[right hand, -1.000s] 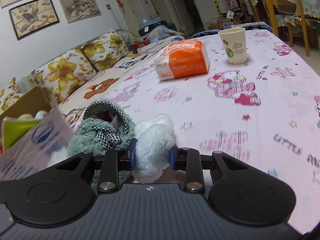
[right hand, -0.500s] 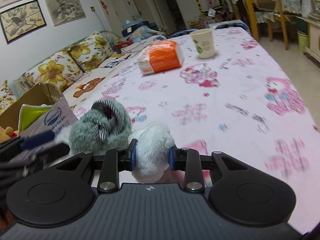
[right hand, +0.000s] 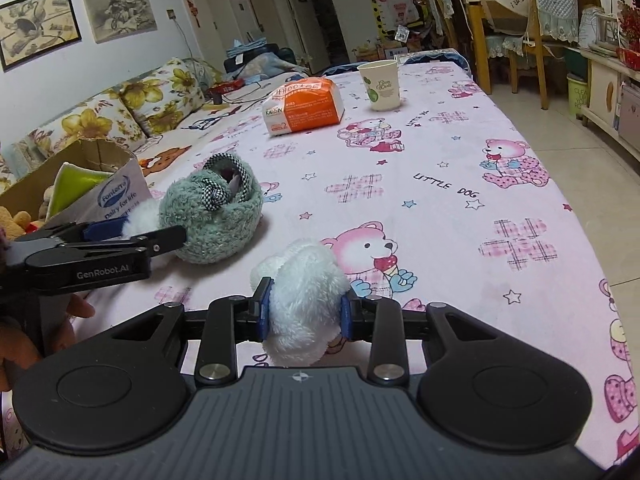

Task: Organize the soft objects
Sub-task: 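Hold white pompom in right tool while left tool closes on green knitted hat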

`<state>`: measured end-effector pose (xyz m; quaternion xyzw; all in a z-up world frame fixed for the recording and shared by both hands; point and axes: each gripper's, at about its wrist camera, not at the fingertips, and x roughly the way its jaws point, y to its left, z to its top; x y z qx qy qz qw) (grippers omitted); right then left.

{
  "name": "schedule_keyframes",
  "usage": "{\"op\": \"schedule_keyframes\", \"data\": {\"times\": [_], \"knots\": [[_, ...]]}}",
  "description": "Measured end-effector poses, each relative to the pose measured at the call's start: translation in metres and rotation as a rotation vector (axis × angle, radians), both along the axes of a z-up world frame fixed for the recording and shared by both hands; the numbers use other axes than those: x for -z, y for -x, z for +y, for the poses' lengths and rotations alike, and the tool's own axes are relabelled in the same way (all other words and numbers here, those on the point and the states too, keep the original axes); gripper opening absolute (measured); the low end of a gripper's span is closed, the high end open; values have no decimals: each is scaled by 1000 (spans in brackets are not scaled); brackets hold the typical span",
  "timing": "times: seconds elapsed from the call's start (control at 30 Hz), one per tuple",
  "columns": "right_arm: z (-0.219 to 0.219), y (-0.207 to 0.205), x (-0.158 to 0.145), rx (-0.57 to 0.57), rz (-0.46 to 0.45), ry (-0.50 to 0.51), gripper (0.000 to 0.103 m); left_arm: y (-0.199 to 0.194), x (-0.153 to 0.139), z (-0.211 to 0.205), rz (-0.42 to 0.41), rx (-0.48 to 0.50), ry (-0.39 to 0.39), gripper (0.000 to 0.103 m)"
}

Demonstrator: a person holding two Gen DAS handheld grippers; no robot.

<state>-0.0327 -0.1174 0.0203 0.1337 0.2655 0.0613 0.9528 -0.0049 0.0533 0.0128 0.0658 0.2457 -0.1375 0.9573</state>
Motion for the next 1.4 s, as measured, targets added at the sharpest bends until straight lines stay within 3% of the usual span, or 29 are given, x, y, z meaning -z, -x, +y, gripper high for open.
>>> {"op": "schedule_keyframes", "data": {"times": [0.17, 0.43, 0.7, 1.0, 1.13, 1.27, 1.4], "knots": [[5, -1, -3, -2, -21, 13, 53, 3, 1, -6, 22, 69, 2, 90], [3, 8, -3, 9, -34, 9, 55, 14, -1, -19, 30, 211, 17, 90], [4, 10, -3, -5, -32, 12, 55, 0, 0, -2, 13, 48, 11, 87], [7, 9, -1, -23, -17, 7, 59, -3, 1, -2, -8, 50, -5, 87], [6, 8, -2, -21, -14, 19, 59, 2, -8, 4, -16, 41, 32, 87], [5, 7, -2, -19, -9, 16, 64, 8, -11, 4, -35, 37, 16, 89], [3, 6, -1, -18, -4, 13, 70, 7, -7, 0, -29, 21, -47, 87]]}}
